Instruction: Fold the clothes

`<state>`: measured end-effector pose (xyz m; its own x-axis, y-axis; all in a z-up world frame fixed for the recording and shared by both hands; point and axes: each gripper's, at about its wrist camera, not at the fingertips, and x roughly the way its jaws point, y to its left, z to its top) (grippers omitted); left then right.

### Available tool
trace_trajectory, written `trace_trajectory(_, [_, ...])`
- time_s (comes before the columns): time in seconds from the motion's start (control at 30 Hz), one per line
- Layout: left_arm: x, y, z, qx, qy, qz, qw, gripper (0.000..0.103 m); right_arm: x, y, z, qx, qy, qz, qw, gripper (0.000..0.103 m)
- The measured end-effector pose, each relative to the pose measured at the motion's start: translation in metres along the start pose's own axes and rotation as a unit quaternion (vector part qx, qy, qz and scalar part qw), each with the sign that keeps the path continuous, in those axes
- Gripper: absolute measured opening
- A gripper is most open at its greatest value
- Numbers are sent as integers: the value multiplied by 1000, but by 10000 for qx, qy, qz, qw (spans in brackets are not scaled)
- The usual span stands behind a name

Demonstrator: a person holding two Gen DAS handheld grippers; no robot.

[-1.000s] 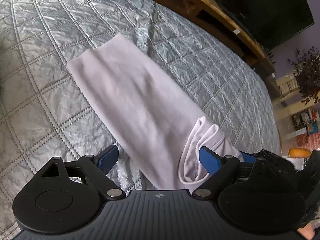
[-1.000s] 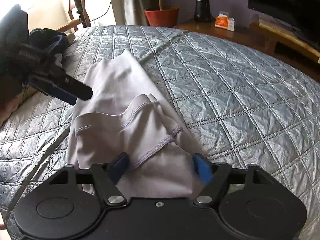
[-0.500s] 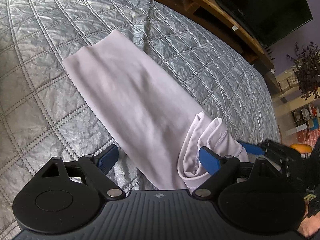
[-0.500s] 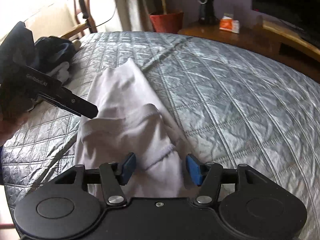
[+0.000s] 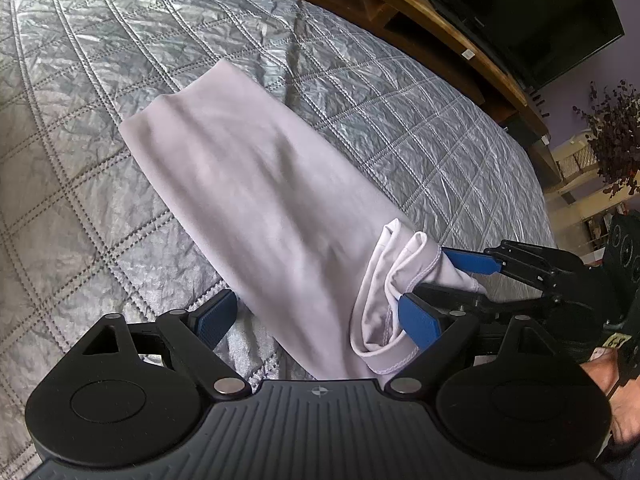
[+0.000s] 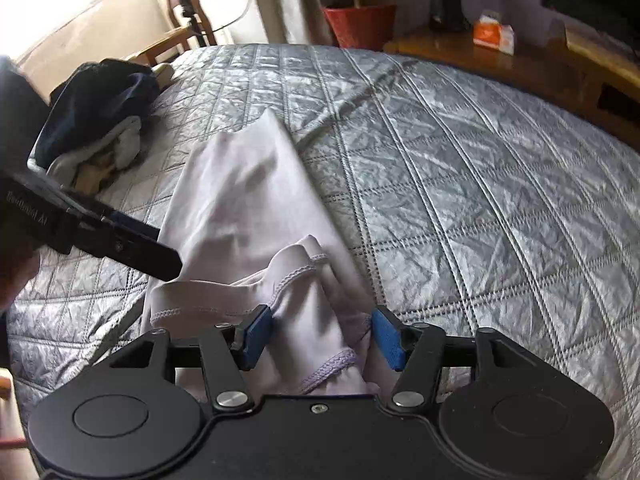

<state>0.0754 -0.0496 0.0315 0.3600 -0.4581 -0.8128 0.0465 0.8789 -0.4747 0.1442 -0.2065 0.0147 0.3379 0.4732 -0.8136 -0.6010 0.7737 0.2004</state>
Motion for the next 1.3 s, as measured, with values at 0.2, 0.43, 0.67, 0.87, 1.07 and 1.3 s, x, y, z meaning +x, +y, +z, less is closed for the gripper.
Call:
trace_trajectory(0.2, [0,1,-1,58,-17,15,10000,91,-9,2,2,-95,55,-15,9999,17])
trace_trajectory(0.43, [-1,5,-1,41,-32,20,10000,91,-25,18,-2,-408,105,-88,9991,14])
trace_trajectory(0.67, [-3,7,-1,75,-66,43,9999,91,-37,23,-16,-742,411,-308,9959,14])
trace_trajectory(0.87, [-3,5,-2,164,-127,101,9997,92,-57,29,-21,-642,243,-214,9974,14])
trace_trajectory(1.07, [-4,5,-3,162,-120,116,9997,92,-37,36,-28,-733,381,-631,9946,32])
trace_trajectory(1.3, [-6,12,1,-68,-100,20,9999,92,-87,56,-46,-159,-1017,-994,9897,37])
